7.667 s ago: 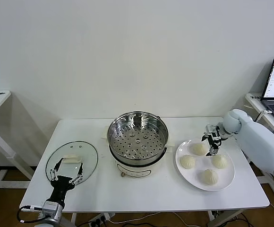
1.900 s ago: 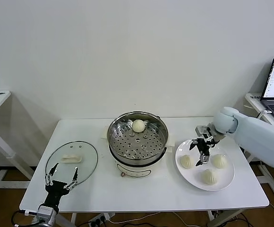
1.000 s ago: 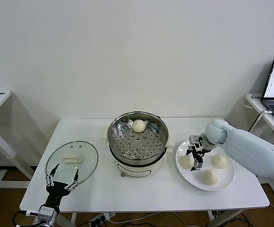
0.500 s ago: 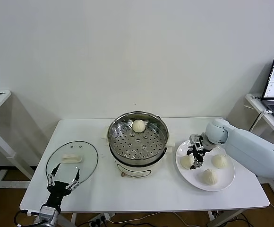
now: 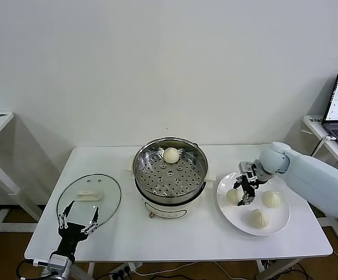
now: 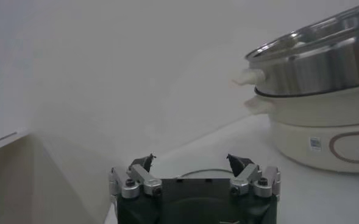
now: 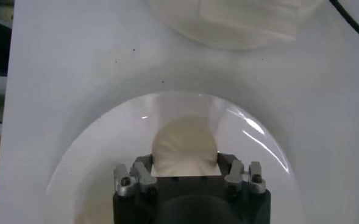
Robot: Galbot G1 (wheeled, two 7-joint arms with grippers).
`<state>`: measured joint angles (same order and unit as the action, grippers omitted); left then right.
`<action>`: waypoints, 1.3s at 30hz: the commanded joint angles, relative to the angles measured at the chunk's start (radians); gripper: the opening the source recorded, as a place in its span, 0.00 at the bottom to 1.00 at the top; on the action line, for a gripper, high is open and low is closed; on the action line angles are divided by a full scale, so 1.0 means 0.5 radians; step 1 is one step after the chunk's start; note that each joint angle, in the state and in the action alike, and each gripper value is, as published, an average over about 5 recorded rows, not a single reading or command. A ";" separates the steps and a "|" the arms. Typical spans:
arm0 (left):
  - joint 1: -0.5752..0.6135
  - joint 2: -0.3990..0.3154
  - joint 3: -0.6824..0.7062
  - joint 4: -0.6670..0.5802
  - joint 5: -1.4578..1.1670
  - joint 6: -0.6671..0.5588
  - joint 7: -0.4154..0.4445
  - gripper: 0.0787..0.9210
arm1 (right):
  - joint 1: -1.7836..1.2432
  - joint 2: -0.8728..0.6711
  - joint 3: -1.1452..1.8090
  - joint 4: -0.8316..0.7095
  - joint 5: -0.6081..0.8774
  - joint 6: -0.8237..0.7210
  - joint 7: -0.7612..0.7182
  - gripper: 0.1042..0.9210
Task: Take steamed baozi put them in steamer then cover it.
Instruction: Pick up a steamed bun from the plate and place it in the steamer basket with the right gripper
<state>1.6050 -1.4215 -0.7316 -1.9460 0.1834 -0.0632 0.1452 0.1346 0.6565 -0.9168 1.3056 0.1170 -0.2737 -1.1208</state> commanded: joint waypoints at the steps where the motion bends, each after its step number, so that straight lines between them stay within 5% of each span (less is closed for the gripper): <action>1: -0.006 0.001 0.015 -0.007 0.006 0.003 -0.003 0.88 | 0.854 -0.245 -0.606 0.414 0.526 -0.115 -0.007 0.73; 8: -0.016 0.012 0.012 -0.003 0.004 0.000 0.000 0.88 | 1.450 -0.130 -1.025 0.608 0.867 -0.282 0.017 0.72; 18: -0.026 0.029 -0.024 0.001 -0.010 -0.004 0.006 0.88 | 1.494 0.391 -1.038 0.616 1.081 -0.554 0.131 0.72; 39: -0.058 0.048 -0.050 0.043 -0.047 0.003 0.014 0.88 | 0.985 1.464 -0.850 -0.440 0.877 -0.544 0.076 0.72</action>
<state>1.5774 -1.3989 -0.7538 -1.9261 0.1621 -0.0636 0.1516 0.7221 1.1669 -1.3577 1.3159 0.5987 -0.5355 -1.0705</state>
